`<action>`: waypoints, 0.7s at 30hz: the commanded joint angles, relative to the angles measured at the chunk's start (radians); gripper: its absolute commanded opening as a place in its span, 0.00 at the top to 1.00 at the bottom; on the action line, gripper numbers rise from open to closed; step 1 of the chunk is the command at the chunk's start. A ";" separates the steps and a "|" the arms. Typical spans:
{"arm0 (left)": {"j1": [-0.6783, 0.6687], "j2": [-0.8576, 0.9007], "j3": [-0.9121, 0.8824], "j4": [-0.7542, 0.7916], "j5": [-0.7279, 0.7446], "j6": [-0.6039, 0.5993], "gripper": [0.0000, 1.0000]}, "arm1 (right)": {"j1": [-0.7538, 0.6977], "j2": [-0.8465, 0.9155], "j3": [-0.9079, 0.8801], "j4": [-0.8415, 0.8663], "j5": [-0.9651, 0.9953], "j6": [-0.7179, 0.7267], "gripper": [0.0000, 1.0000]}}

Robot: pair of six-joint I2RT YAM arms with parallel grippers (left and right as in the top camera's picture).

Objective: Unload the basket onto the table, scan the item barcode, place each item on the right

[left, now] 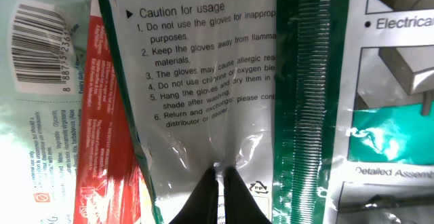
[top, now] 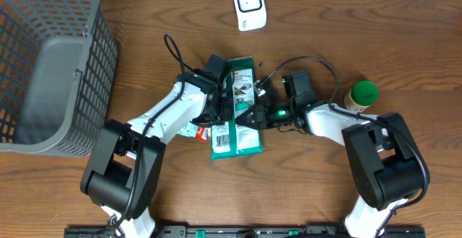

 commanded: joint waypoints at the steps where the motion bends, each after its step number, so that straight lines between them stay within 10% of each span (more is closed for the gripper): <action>1: -0.005 0.027 -0.017 0.003 -0.009 0.013 0.92 | 0.042 0.006 -0.005 0.022 0.021 0.020 0.68; 4: -0.005 0.027 -0.017 0.003 -0.010 0.014 0.92 | 0.062 0.006 -0.005 0.044 0.021 0.026 0.71; 7: -0.005 0.023 -0.017 0.003 -0.010 0.018 0.93 | 0.064 0.006 -0.005 0.050 0.021 0.031 0.99; 21: 0.083 -0.270 0.013 -0.006 -0.021 0.018 0.92 | 0.061 -0.015 -0.005 0.150 -0.163 0.014 0.99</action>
